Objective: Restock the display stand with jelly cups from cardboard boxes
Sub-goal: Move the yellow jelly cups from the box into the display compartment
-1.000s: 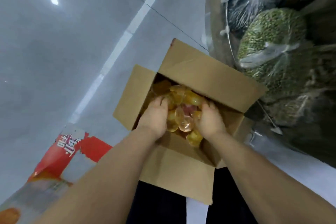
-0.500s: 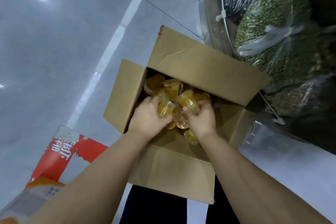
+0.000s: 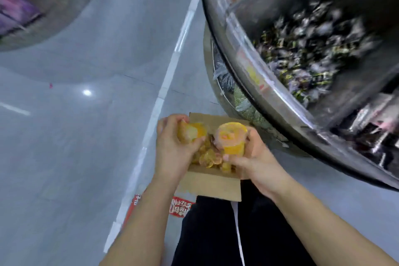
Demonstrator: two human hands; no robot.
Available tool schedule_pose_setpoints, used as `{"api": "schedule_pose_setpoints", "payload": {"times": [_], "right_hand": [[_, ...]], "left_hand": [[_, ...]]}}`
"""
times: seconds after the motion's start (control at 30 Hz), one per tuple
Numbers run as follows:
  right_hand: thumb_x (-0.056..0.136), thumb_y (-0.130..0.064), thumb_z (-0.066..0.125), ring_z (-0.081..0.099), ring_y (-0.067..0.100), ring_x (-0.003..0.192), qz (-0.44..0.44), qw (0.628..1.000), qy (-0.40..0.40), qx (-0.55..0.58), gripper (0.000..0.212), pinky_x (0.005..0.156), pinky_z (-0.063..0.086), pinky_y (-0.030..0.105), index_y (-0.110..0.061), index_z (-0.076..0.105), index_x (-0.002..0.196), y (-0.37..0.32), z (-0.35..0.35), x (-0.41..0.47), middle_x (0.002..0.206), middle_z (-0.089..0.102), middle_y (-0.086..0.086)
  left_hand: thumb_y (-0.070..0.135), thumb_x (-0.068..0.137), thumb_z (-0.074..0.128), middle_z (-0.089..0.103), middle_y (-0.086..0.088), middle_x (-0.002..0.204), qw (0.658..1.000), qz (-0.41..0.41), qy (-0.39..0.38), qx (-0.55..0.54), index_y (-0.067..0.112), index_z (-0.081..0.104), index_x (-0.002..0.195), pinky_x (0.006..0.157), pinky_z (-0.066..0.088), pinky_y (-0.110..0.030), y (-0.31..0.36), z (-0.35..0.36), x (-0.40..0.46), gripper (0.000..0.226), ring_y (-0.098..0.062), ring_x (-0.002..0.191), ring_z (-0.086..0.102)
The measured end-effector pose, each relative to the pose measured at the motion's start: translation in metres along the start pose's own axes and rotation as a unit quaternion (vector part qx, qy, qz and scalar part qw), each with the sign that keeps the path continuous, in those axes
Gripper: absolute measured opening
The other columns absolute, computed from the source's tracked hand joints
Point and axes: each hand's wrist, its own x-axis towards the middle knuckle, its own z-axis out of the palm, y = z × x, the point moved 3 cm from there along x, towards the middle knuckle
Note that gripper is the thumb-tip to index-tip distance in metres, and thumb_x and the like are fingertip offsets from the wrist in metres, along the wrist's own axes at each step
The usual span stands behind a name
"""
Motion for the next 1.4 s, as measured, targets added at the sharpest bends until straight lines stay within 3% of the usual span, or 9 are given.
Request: {"api": "schedule_pose_setpoints", "payload": {"times": [0.13, 0.27, 0.4, 0.6, 0.8, 0.97, 1.07, 1.2, 1.4], "right_hand": [[0.078, 0.005, 0.068, 0.057, 0.014, 0.110, -0.143, 0.979, 0.003, -0.145, 0.053, 0.097, 0.046, 0.034, -0.027, 0.045, 0.113, -0.096, -0.010, -0.064, 0.117, 0.058, 0.004], [0.074, -0.019, 0.070, 0.060, 0.009, 0.110, -0.224, 0.969, -0.016, -0.101, 0.048, 0.095, 0.047, 0.022, -0.028, 0.054, 0.119, -0.158, -0.029, -0.121, 0.115, 0.066, -0.007], [0.073, -0.028, 0.068, 0.059, 0.008, 0.109, -0.295, 0.954, -0.036, -0.029, 0.044, 0.088, 0.046, 0.018, -0.027, 0.058, 0.116, -0.204, -0.063, -0.164, 0.115, 0.066, -0.009], [0.066, -0.033, 0.076, 0.062, 0.005, 0.094, -0.394, 0.906, 0.093, -0.124, 0.046, 0.077, 0.047, 0.012, -0.037, 0.052, 0.105, -0.270, -0.144, -0.203, 0.101, 0.065, -0.013], [0.068, -0.011, 0.080, 0.063, 0.002, 0.093, -0.384, 0.882, 0.253, -0.105, 0.055, 0.081, 0.049, 0.017, -0.036, 0.052, 0.108, -0.286, -0.213, -0.200, 0.101, 0.066, -0.013], [0.063, -0.003, 0.081, 0.064, 0.016, 0.089, -0.351, 0.886, 0.294, -0.073, 0.037, 0.080, 0.051, 0.030, -0.030, 0.068, 0.085, -0.298, -0.240, -0.179, 0.093, 0.069, -0.003], [0.060, -0.012, 0.084, 0.059, 0.021, 0.101, -0.342, 0.867, 0.341, -0.123, 0.039, 0.090, 0.048, 0.037, -0.041, 0.064, 0.078, -0.313, -0.249, -0.164, 0.098, 0.065, -0.003], [0.064, -0.008, 0.083, 0.065, 0.011, 0.088, -0.301, 0.895, 0.329, -0.022, 0.038, 0.075, 0.052, 0.023, -0.030, 0.063, 0.088, -0.319, -0.263, -0.140, 0.090, 0.069, -0.008], [0.074, -0.010, 0.074, 0.059, 0.011, 0.085, -0.233, 0.912, 0.338, 0.000, 0.036, 0.065, 0.047, 0.023, -0.032, 0.050, 0.088, -0.316, -0.281, -0.114, 0.089, 0.058, -0.012]], "left_hand": [[0.011, 0.067, 0.081, 0.049, 0.016, 0.105, 0.990, 0.123, -0.031, -0.056, 0.048, 0.053, 0.110, 0.092, 0.048, -0.030, 0.125, -0.020, -0.015, 0.063, 0.009, 0.100, 0.050], [0.022, 0.070, 0.072, 0.048, 0.004, 0.104, 0.970, 0.223, -0.041, -0.092, 0.053, 0.045, 0.120, 0.089, 0.041, -0.011, 0.223, -0.013, -0.036, 0.065, 0.011, 0.095, 0.050], [0.023, 0.070, 0.073, 0.050, 0.015, 0.105, 0.948, 0.301, -0.072, -0.080, 0.053, 0.038, 0.131, 0.088, 0.038, -0.006, 0.298, 0.015, -0.050, 0.076, 0.007, 0.099, 0.051], [0.021, 0.063, 0.082, 0.064, 0.017, 0.105, 0.937, 0.315, -0.087, -0.121, 0.042, 0.050, 0.111, 0.085, 0.049, -0.024, 0.377, 0.074, -0.052, 0.061, -0.003, 0.099, 0.062], [0.009, 0.071, 0.070, 0.062, 0.014, 0.106, 0.930, 0.277, -0.188, -0.154, 0.035, 0.051, 0.114, 0.076, 0.042, -0.004, 0.406, 0.139, -0.046, 0.054, 0.009, 0.095, 0.058], [0.042, 0.058, 0.075, 0.056, 0.008, 0.109, 0.947, 0.207, -0.219, -0.114, 0.032, 0.040, 0.112, 0.074, 0.046, -0.013, 0.423, 0.179, -0.023, 0.065, 0.000, 0.096, 0.057], [0.029, 0.058, 0.086, 0.064, 0.007, 0.099, 0.944, 0.232, -0.211, -0.106, 0.027, 0.051, 0.105, 0.070, 0.047, -0.009, 0.440, 0.191, 0.000, 0.059, 0.004, 0.085, 0.062], [0.014, 0.065, 0.083, 0.067, 0.011, 0.101, 0.931, 0.231, -0.271, -0.083, 0.028, 0.057, 0.112, 0.074, 0.049, -0.009, 0.447, 0.210, 0.025, 0.055, 0.000, 0.093, 0.063], [0.011, 0.072, 0.076, 0.061, 0.008, 0.108, 0.943, 0.222, -0.249, 0.015, 0.027, 0.047, 0.115, 0.092, 0.048, -0.030, 0.440, 0.232, 0.046, 0.055, -0.015, 0.104, 0.059]]}}
